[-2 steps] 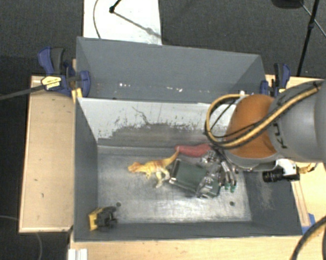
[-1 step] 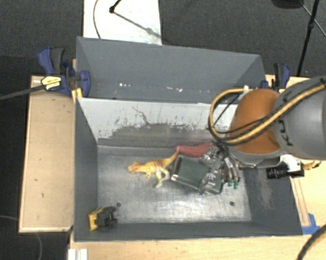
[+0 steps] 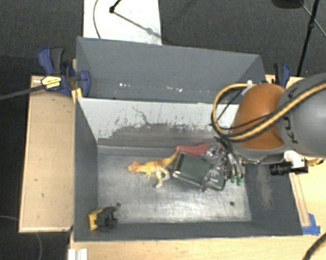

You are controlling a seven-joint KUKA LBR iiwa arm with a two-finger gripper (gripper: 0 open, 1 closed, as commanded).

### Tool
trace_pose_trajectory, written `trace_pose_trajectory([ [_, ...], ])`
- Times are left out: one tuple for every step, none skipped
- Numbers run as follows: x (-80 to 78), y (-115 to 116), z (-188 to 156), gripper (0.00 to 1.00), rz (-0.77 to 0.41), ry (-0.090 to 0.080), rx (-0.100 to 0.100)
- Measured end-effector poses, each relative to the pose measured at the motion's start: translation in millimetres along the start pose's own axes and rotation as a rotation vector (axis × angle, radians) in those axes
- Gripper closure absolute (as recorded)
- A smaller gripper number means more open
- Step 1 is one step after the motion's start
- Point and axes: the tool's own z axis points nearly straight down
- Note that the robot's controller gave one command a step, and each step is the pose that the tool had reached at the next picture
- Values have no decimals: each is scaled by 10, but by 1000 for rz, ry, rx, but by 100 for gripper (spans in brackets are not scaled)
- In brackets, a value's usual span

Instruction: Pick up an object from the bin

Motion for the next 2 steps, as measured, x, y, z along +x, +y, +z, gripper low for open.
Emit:
trace_pose_trajectory([
  [-7,2,-118,100,-2,-4,-1],
  [3,-1,-222,100,-3,1,0],
])
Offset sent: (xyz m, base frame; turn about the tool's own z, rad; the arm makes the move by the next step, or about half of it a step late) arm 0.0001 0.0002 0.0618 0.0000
